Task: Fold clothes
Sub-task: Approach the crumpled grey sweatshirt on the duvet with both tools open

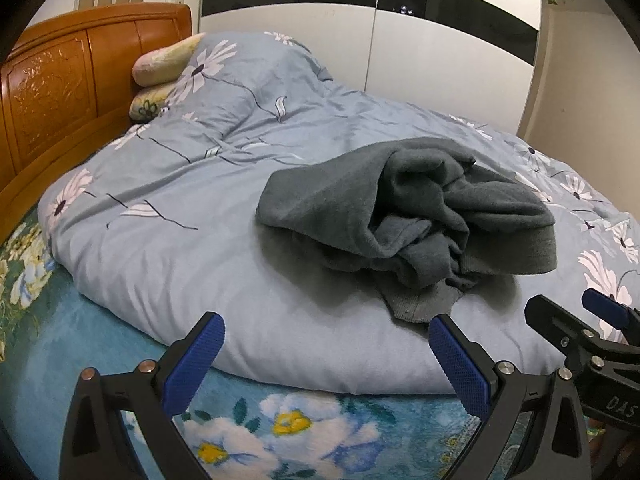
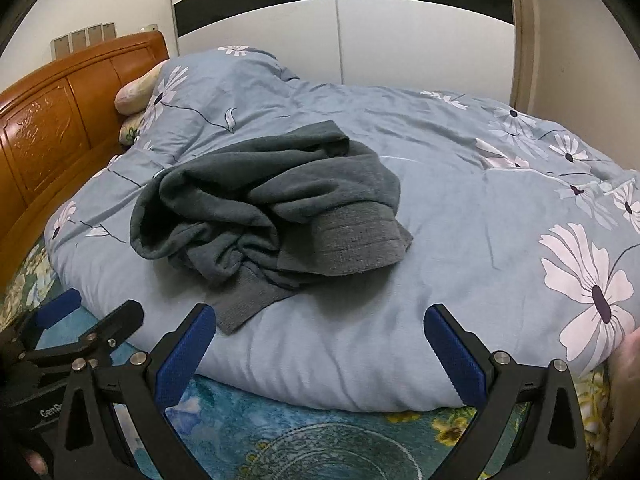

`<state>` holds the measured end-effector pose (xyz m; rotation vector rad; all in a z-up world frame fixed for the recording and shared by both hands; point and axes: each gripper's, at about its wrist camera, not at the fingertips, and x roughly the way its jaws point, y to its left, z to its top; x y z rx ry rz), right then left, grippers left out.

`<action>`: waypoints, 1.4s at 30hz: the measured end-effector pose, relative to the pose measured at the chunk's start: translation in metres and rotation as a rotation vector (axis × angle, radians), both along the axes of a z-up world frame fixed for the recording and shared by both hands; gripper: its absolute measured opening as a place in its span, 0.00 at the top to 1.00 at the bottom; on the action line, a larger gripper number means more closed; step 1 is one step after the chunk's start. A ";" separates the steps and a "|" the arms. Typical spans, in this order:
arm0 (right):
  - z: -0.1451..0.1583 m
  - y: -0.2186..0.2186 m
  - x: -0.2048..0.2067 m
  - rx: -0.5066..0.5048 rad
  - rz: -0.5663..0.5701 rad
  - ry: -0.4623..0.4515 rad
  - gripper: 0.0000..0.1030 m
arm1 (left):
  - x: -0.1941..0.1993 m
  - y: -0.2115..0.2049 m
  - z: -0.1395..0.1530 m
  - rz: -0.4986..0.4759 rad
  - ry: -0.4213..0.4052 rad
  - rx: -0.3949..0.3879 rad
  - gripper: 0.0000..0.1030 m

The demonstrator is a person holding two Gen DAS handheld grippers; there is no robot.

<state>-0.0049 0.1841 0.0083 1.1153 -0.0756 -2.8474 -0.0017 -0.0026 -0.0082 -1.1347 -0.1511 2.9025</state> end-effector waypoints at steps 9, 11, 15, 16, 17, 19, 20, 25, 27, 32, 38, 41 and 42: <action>-0.010 -0.002 0.000 -0.047 -0.038 -0.004 0.00 | -0.010 -0.001 -0.008 0.033 -0.030 -0.026 0.00; -0.011 -0.006 -0.006 -0.046 -0.044 -0.006 0.00 | -0.011 -0.002 -0.007 0.041 -0.026 -0.034 0.00; -0.013 -0.021 -0.026 -0.046 -0.044 -0.017 0.00 | -0.013 -0.004 -0.007 0.045 -0.020 -0.029 0.00; -0.014 -0.020 -0.024 -0.051 -0.042 -0.009 0.00 | -0.014 -0.004 -0.008 0.045 -0.020 -0.026 0.00; -0.014 -0.017 -0.020 -0.054 -0.043 -0.001 0.00 | -0.015 -0.004 -0.008 0.046 -0.018 -0.028 0.00; -0.014 -0.015 -0.014 -0.041 -0.039 0.015 0.00 | -0.016 -0.005 -0.010 0.051 -0.017 -0.029 0.00; -0.013 -0.013 -0.012 -0.028 -0.037 0.025 0.00 | -0.017 -0.005 -0.011 0.053 -0.016 -0.030 0.00; -0.017 0.004 0.005 -0.036 -0.086 0.038 0.00 | -0.015 -0.002 -0.013 0.063 -0.009 -0.026 0.00; -0.018 0.014 0.015 -0.054 -0.107 0.037 0.00 | -0.015 0.000 -0.013 0.072 0.001 -0.029 0.00; -0.027 -0.001 0.013 -0.042 -0.154 0.027 0.00 | -0.019 0.005 -0.014 0.092 0.021 -0.055 0.00; -0.025 -0.010 0.009 0.012 -0.150 0.031 0.00 | -0.016 0.005 -0.012 0.102 0.063 -0.081 0.00; -0.025 -0.004 0.010 0.013 -0.150 0.023 0.00 | -0.016 0.002 -0.016 0.094 0.059 -0.056 0.00; -0.025 -0.005 0.012 0.016 -0.157 0.018 0.00 | -0.017 0.001 -0.017 0.090 0.052 -0.043 0.00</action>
